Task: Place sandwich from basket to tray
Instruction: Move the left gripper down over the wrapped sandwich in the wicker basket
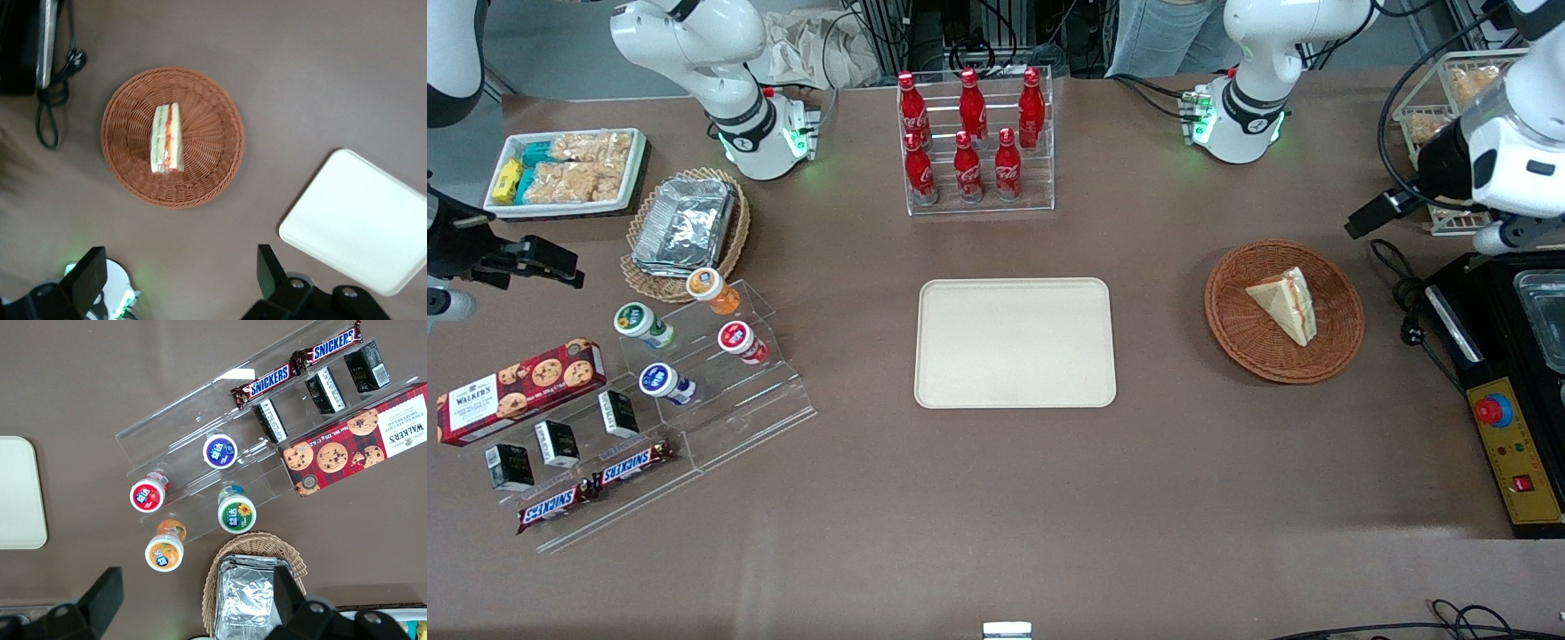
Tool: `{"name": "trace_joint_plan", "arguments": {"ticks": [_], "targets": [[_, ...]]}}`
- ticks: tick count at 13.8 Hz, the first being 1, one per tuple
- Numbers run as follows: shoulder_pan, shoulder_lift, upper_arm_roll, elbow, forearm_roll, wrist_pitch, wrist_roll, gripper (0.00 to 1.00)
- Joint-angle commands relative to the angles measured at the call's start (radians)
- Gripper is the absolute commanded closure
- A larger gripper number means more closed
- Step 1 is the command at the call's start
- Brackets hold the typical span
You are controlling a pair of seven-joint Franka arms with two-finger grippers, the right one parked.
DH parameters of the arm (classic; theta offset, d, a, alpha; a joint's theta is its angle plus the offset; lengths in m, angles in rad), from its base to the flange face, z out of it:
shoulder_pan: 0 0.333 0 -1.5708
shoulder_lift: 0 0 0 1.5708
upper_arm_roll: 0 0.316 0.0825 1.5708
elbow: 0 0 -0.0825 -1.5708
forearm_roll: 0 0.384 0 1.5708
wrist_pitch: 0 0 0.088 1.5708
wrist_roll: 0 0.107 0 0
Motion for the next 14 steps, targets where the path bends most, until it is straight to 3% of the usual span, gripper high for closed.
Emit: {"name": "trace_joint_plan", "arguments": {"ticks": [1, 5, 10, 14], "targets": [[0.009, -0.252, -0.006, -0.302, 0.025, 0.14, -0.101, 0.0], [0.012, -0.293, -0.007, -0.396, 0.049, 0.175, -0.126, 0.0], [0.012, -0.278, -0.01, -0.633, 0.097, 0.425, -0.19, 0.0], [0.01, -0.146, -0.012, -0.733, 0.112, 0.624, -0.238, 0.0]]}}
